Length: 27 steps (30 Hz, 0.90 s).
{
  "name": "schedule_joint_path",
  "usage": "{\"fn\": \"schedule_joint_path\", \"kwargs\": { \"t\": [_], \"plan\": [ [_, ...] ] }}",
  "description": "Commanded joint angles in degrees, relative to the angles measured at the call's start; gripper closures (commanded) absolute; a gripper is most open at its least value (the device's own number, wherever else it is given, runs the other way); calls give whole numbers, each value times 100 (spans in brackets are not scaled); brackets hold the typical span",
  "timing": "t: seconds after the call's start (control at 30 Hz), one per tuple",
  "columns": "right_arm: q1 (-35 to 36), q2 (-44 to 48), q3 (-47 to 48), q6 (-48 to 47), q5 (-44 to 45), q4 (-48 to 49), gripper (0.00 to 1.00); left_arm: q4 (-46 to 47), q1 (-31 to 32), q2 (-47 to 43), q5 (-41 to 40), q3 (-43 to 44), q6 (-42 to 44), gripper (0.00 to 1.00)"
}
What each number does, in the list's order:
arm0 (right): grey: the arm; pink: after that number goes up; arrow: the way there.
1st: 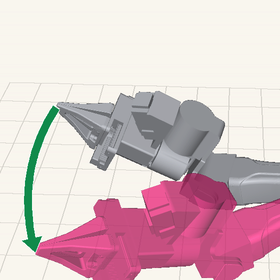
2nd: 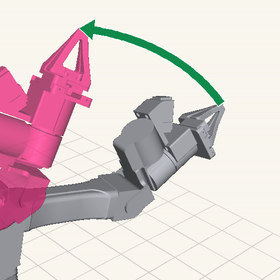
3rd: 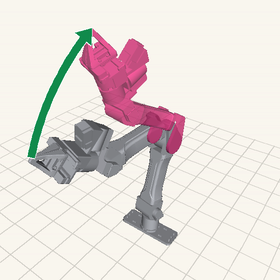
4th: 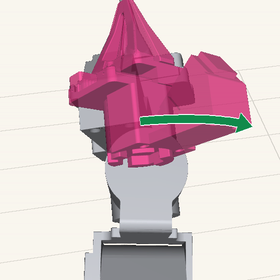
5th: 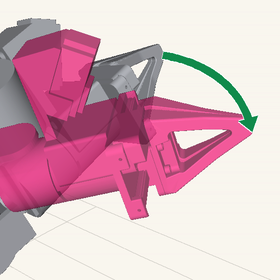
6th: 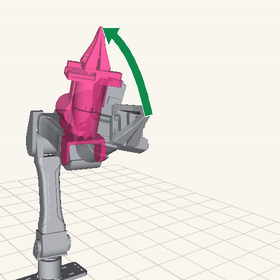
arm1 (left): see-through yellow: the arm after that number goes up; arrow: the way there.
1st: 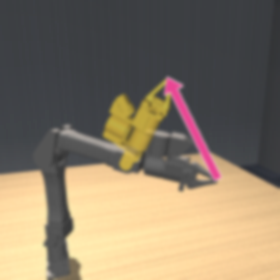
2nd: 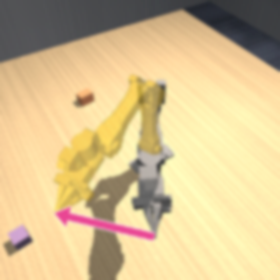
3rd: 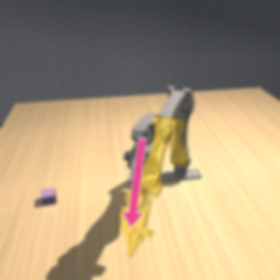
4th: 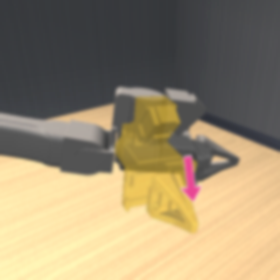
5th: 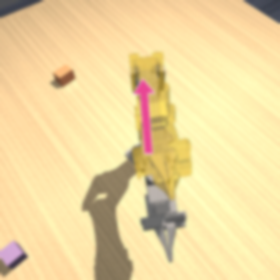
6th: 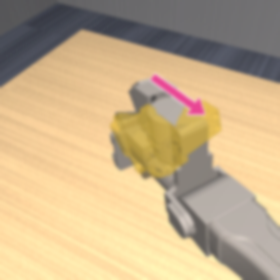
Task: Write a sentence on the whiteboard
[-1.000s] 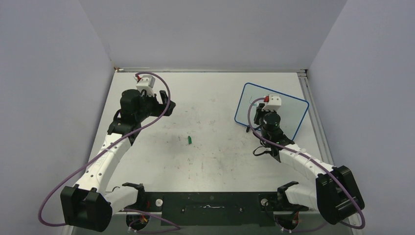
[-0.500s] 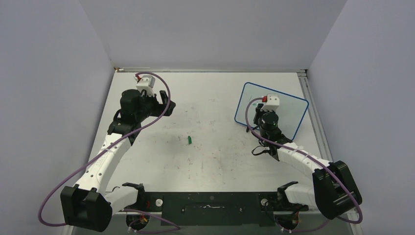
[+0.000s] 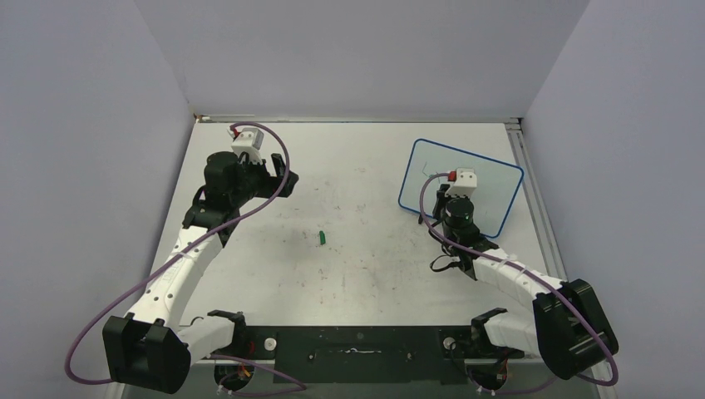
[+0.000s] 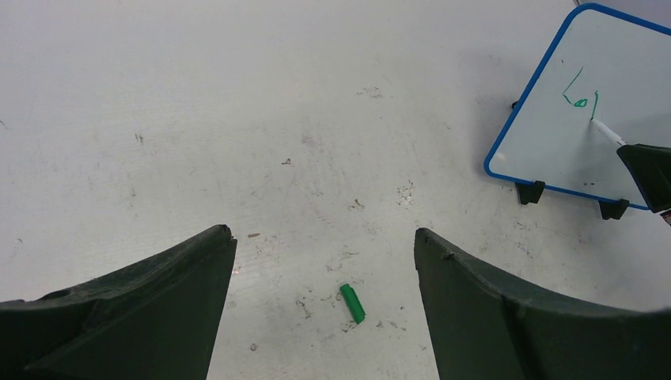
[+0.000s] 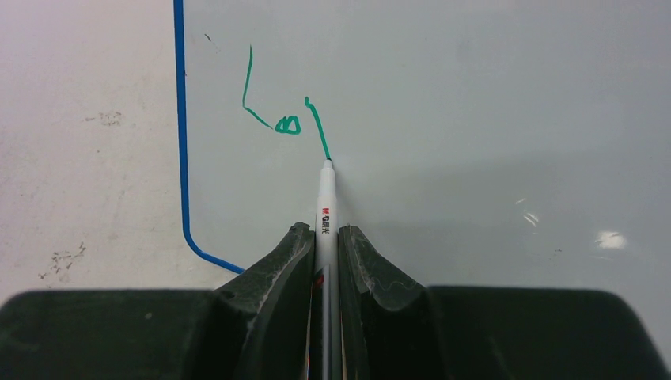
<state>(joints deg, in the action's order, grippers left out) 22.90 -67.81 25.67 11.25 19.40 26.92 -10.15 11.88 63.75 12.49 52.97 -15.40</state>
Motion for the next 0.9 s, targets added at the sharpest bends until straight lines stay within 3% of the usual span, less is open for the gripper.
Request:
{"fn": "schedule_joint_path", "kwargs": {
  "t": [0.0,0.63,0.87],
  "plan": [
    [-33,114,-8,107,179,39,95,136,-24,-159,97,-2,28,18],
    [-40,-51,459,-171,230,255,95,137,-26,-143,102,-5,29,18],
    [-31,497,314,-60,-24,46,95,145,-22,-137,114,-13,32,19]
  ]
}}
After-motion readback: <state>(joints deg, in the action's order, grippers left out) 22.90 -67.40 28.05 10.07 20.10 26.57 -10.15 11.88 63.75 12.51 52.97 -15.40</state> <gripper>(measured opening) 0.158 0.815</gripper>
